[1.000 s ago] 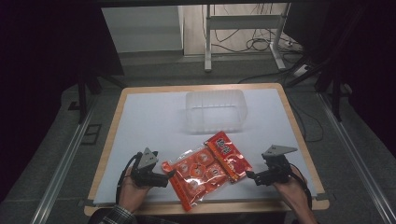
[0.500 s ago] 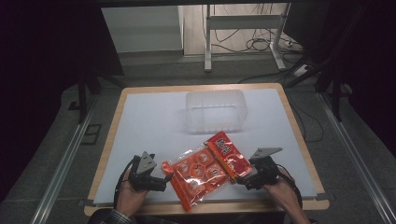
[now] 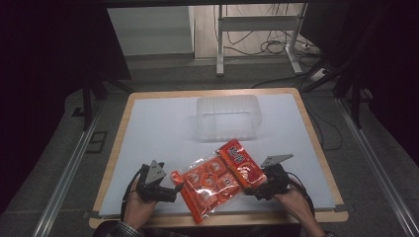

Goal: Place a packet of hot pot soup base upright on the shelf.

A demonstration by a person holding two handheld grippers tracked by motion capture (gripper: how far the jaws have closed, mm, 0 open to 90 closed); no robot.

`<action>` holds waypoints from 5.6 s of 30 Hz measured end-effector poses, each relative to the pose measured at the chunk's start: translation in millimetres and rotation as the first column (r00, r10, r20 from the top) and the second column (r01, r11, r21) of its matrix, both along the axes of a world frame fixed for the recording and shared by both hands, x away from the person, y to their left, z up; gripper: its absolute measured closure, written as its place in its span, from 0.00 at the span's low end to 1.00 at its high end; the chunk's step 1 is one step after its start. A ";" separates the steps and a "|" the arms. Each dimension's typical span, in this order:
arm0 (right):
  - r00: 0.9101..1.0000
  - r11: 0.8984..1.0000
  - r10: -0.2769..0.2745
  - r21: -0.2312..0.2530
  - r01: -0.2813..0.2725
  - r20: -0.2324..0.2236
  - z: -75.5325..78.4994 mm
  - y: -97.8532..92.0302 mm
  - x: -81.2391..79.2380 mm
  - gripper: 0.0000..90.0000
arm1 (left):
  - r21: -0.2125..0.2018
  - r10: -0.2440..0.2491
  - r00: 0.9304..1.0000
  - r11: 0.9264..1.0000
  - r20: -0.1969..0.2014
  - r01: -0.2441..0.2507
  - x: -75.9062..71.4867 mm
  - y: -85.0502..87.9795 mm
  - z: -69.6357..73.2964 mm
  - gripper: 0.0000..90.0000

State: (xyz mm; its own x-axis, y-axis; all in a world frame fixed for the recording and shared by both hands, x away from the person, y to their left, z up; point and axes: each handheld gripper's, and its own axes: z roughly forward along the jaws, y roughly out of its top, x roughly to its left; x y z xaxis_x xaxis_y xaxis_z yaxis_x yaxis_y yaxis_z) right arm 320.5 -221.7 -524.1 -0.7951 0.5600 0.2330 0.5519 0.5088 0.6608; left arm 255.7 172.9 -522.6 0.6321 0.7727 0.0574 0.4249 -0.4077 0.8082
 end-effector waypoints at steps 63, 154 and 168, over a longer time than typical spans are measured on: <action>0.998 0.999 0.044 0.021 -0.045 0.040 66.2 52.4 32.7 0.99 | 0.043 -0.005 0.998 0.999 0.058 0.002 -1.6 2.3 0.8 0.02; 0.990 0.974 -0.015 0.224 -0.017 0.141 246.3 16.1 86.2 0.99 | -0.078 -0.030 0.997 0.997 -0.071 0.024 4.6 8.5 -1.9 0.00; 0.985 0.979 -0.054 0.201 0.020 0.165 258.0 13.1 120.9 0.99 | -0.079 -0.032 0.998 0.997 -0.058 0.027 4.5 8.8 -2.1 0.00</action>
